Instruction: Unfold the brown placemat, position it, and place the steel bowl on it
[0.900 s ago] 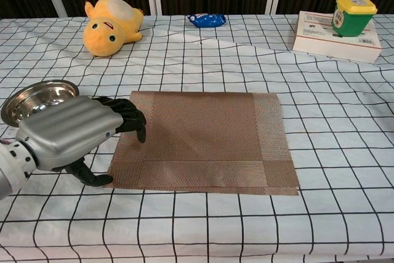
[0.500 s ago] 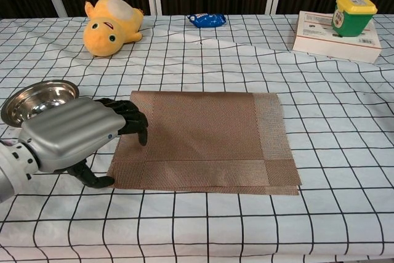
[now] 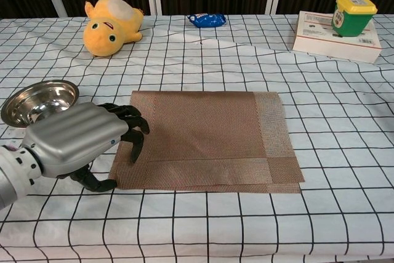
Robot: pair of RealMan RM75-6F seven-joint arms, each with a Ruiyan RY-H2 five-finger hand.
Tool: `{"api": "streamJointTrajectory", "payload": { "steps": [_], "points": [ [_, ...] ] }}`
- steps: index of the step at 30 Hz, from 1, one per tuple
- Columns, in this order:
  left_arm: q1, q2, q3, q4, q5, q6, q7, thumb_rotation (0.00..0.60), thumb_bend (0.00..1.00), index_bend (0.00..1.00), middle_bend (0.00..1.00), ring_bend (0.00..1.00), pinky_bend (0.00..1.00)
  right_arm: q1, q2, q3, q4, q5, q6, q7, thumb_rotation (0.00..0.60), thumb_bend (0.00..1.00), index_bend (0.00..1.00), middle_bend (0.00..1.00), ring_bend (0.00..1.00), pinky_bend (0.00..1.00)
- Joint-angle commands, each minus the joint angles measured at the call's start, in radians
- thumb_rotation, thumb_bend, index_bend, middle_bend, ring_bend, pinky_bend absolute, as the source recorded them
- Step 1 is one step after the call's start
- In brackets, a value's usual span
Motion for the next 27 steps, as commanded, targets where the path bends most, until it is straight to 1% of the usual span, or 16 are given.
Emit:
{"api": "streamJointTrajectory", "payload": {
  "steps": [1, 11, 18, 27],
  "points": [
    [0.0, 0.0, 0.001, 0.001, 0.0, -0.002, -0.001, 0.6, 0.21, 0.49, 0.21, 0.08, 0.17, 0.0, 0.0, 0.0, 0.0, 0.0, 0.0, 0.0, 0.6, 0.05, 0.0, 0.0, 0.0, 0.16],
    [-0.003, 0.0, 0.0, -0.001, -0.005, -0.007, 0.0, 0.6, 0.25, 0.5, 0.21, 0.08, 0.17, 0.0, 0.001, 0.0, -0.002, 0.0, -0.001, 0.001, 0.6, 0.06, 0.0, 0.0, 0.0, 0.16],
    [-0.003, -0.001, 0.001, 0.001, -0.008, -0.009, 0.001, 0.6, 0.26, 0.49, 0.22, 0.08, 0.17, 0.0, 0.001, 0.0, -0.003, 0.001, -0.002, 0.002, 0.6, 0.06, 0.0, 0.0, 0.0, 0.16],
    [-0.004, -0.001, 0.002, 0.001, -0.014, -0.014, 0.005, 0.6, 0.35, 0.53, 0.23, 0.08, 0.17, 0.001, 0.002, 0.0, -0.004, 0.001, -0.003, 0.003, 0.6, 0.06, 0.0, 0.0, 0.0, 0.16]
  ]
}}
